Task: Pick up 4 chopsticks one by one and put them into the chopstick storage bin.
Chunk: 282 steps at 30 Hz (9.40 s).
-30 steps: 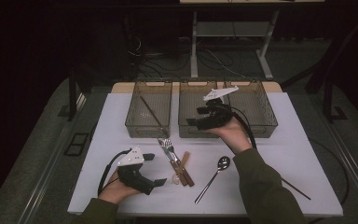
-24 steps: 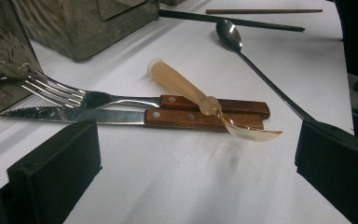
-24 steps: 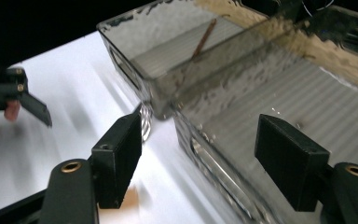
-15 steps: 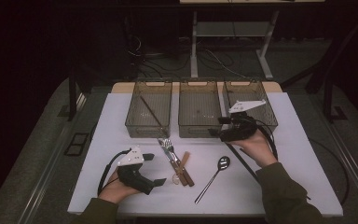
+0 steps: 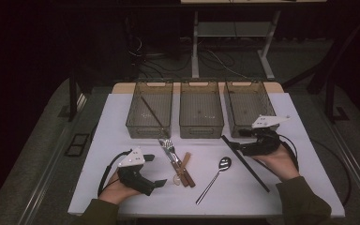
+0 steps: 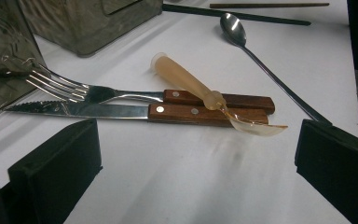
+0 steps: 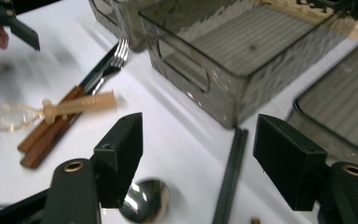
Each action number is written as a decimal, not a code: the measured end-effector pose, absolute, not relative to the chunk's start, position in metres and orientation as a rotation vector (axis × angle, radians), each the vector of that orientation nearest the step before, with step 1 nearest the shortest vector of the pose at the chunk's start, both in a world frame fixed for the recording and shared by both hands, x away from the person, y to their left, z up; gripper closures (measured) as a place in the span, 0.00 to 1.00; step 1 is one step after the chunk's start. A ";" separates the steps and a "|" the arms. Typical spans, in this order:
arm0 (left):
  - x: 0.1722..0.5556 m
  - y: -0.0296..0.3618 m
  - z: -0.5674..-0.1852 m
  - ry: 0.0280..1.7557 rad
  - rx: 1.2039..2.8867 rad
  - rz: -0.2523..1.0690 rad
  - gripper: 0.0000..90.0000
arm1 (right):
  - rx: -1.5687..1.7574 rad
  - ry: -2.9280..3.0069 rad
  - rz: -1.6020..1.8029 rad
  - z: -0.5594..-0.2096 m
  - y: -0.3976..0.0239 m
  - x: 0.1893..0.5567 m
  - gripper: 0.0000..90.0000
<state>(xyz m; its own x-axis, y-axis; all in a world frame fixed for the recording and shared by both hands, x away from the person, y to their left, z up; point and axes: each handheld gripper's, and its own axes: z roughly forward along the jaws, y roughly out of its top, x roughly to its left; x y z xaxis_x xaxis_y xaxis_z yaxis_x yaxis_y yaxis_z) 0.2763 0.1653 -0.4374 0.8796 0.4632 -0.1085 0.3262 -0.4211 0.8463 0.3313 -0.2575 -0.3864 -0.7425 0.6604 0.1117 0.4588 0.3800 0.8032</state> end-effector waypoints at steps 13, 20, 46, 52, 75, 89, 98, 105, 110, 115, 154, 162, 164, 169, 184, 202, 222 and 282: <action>0.276 0.165 -0.437 0.575 2.045 0.173 0.00 | 1.060 2.419 1.271 -0.398 -0.301 0.307 0.50; 0.276 0.165 -0.437 0.574 2.043 0.176 0.00 | 1.101 2.453 1.186 -0.406 -0.318 0.295 0.52; 0.275 0.164 -0.436 0.572 2.051 0.180 0.00 | 1.190 2.538 0.943 -0.435 -0.364 0.265 0.85; 0.275 0.164 -0.436 0.572 2.050 0.180 0.00 | 1.191 2.552 0.910 -0.439 -0.364 0.267 0.87; 0.276 0.164 -0.436 0.563 2.050 0.181 0.00 | 1.139 2.562 0.906 -0.443 -0.364 0.267 0.94; 0.275 0.163 -0.436 0.564 2.053 0.180 0.00 | 1.124 2.531 0.983 -0.429 -0.367 0.266 0.94; 0.276 0.163 -0.436 0.565 2.052 0.178 0.00 | 1.104 2.516 1.043 -0.421 -0.362 0.266 0.94; 0.276 0.163 -0.437 0.565 2.052 0.175 0.00 | 1.077 2.517 1.100 -0.415 -0.353 0.269 0.94; 0.275 0.163 -0.436 0.568 2.050 0.175 0.00 | 1.056 2.522 1.119 -0.412 -0.342 0.273 0.94; 0.276 0.163 -0.437 0.568 2.048 0.175 0.00 | 1.032 2.533 1.140 -0.410 -0.330 0.277 0.94; 0.275 0.163 -0.437 0.580 2.042 0.173 0.01 | 0.905 2.560 1.251 -0.395 -0.277 0.301 0.94; 0.275 0.163 -0.437 0.579 2.043 0.173 0.01 | 0.877 2.552 1.287 -0.389 -0.257 0.308 0.94; 0.275 0.163 -0.437 0.578 2.039 0.172 0.01 | 0.872 2.547 1.298 -0.388 -0.252 0.311 0.94; 0.275 0.163 -0.437 0.576 2.039 0.174 0.01 | 0.871 2.550 1.296 -0.386 -0.238 0.316 0.94; 0.276 0.163 -0.437 0.580 2.043 0.177 0.01 | 0.910 2.562 1.284 -0.384 -0.201 0.333 0.94; 0.276 0.163 -0.436 0.582 2.039 0.171 0.01 | 0.971 2.511 1.287 -0.365 -0.153 0.369 0.94; 0.277 0.164 -0.435 0.566 2.027 0.171 0.01 | 1.042 2.507 1.170 -0.339 -0.085 0.422 0.94; 0.277 0.167 -0.433 0.562 1.998 0.154 0.01 | 1.234 2.475 1.030 -0.356 0.032 0.509 0.70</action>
